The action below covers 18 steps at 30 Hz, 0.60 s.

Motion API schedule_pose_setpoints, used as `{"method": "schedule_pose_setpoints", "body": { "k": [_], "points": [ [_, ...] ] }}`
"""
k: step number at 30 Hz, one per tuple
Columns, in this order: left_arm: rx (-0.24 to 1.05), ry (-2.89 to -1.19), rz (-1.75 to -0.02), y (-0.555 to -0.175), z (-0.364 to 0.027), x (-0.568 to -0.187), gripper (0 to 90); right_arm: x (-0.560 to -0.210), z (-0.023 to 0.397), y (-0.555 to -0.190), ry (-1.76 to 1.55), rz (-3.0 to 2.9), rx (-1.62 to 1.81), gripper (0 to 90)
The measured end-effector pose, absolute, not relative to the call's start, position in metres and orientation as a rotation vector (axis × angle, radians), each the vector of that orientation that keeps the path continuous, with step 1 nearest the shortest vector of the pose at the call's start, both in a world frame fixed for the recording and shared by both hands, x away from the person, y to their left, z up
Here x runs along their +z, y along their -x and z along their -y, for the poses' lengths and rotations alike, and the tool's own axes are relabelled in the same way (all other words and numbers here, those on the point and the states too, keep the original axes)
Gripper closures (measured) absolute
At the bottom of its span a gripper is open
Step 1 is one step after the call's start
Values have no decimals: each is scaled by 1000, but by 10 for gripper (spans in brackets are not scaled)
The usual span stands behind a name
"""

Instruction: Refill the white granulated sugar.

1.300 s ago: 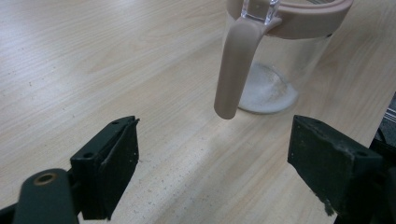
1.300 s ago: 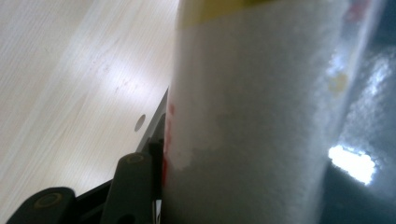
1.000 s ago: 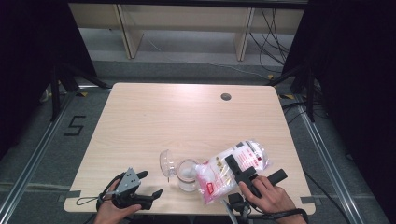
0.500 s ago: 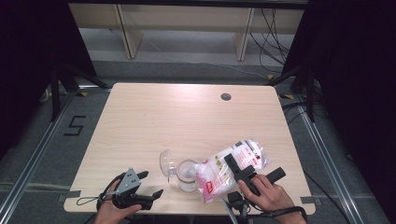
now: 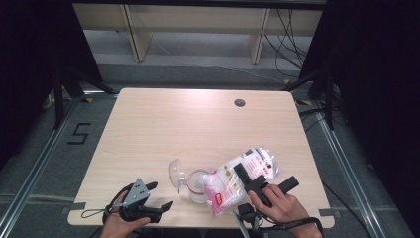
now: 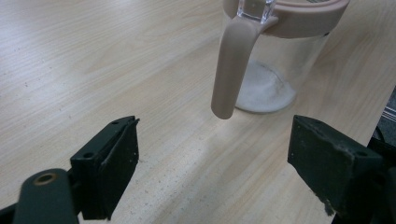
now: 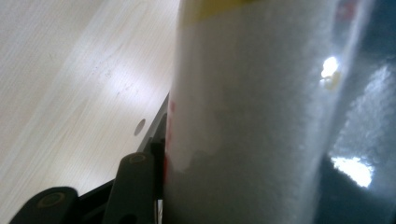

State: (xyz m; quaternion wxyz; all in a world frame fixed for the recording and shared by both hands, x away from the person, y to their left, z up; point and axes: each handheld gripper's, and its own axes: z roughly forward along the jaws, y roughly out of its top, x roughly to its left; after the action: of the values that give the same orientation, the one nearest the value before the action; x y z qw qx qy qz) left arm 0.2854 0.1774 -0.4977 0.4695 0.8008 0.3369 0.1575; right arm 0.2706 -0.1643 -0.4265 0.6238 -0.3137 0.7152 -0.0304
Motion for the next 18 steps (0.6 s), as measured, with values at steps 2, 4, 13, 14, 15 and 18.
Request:
{"method": "schedule_pose_setpoints", "body": {
  "k": [2, 4, 13, 14, 15, 18],
  "points": [
    [387, -1964, -825, -285, -177, -498, 162, -428, 167, -271, 701, -1648, -62, 570],
    [392, -1967, -828, -285, -178, -497, 162, -427, 169, -271, 709, -1642, -74, 572],
    [392, -1966, -830, -285, -178, -497, 162, -430, 170, -266, 685, -1656, -63, 579],
    [396, -1968, -824, -285, -178, -497, 162, -430, 169, -266, 686, -1658, -61, 579],
    [394, -1967, -826, -285, -178, -497, 162, -431, 168, -266, 690, -1650, -55, 580],
    [392, -1966, -828, -285, -178, -497, 162, -431, 167, -265, 693, -1651, -59, 581]
  ]
}}
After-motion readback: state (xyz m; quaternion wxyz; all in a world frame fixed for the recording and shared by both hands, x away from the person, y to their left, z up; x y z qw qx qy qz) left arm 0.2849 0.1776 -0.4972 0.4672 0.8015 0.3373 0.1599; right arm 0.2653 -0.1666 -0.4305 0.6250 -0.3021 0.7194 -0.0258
